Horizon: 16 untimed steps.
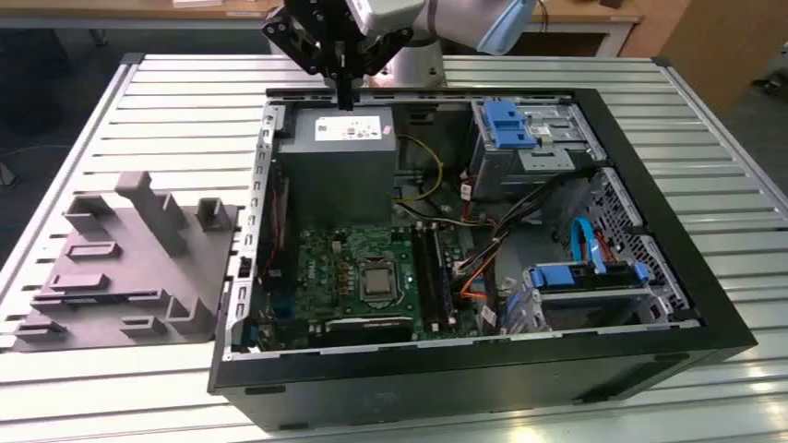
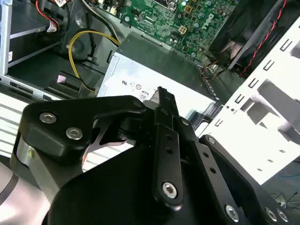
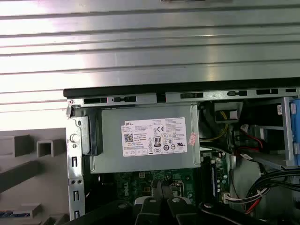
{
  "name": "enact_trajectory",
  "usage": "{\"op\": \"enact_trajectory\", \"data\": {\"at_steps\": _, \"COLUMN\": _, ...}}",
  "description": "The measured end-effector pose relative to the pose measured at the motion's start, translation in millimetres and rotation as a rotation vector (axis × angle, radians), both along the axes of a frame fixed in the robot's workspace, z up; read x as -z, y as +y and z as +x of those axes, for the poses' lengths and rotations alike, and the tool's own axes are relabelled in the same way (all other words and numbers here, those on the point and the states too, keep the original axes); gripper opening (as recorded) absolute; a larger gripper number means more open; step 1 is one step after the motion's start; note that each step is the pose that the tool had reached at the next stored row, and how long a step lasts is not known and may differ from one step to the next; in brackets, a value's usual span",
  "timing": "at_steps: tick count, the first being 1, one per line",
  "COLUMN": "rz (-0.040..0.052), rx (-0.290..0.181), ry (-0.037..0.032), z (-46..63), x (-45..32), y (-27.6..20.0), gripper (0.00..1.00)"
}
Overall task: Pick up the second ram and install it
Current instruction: 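Reach for the second ram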
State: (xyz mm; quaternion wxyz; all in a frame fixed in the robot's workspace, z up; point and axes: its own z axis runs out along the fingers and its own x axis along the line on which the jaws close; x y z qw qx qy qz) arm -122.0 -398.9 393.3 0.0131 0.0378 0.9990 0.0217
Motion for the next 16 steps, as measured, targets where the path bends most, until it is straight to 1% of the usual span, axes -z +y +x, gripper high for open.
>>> {"op": "enact_trajectory", "data": {"at_steps": 9, "rz": -0.0001, "rx": 0.0, "ry": 0.0, "z": -0.2, "x": 0.0, "y": 0.0, "gripper": 0.11}}
{"op": "enact_trajectory", "data": {"at_steps": 16, "rz": -0.0001, "rx": 0.0, "ry": 0.0001, "z": -6.1, "x": 0.1, "y": 0.0, "gripper": 0.11}}
